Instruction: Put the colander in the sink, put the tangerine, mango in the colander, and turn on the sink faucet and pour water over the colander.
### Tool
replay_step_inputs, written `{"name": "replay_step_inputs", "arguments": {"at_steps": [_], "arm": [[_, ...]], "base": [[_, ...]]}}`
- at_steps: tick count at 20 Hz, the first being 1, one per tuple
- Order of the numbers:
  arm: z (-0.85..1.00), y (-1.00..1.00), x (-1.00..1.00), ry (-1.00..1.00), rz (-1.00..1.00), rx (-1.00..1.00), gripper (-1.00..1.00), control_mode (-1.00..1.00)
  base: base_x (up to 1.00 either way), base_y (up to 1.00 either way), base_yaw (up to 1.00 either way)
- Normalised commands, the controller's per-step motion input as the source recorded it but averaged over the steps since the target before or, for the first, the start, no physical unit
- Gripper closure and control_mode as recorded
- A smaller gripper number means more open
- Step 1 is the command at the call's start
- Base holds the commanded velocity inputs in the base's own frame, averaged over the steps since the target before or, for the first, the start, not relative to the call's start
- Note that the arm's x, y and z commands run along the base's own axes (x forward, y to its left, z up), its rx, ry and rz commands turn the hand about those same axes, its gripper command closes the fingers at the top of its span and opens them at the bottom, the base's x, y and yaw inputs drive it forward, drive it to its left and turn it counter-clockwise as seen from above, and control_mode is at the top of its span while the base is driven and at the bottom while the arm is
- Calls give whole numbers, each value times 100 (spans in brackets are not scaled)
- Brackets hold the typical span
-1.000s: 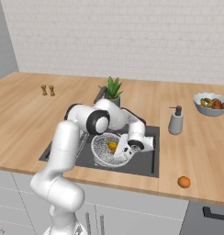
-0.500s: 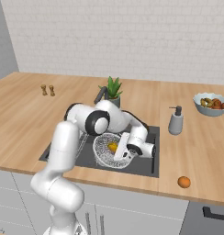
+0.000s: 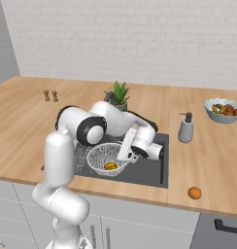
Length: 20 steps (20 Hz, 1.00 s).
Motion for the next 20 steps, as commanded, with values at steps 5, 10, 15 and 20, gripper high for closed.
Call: {"name": "replay_step_inputs", "arguments": {"at_steps": [5,10,15,20], "arm": [[99,-18,-20,-4,-5,-2,-100,-100],[95,-83,-26,0,-7,0,-100,-100],[100,-89,-46,0,-5,0,-100,-100],[70,-78,-92,-10,-7,-8,-100,-100]], "base": [[0,0,0],[0,0,0],[0,0,0],[0,0,0]]}}
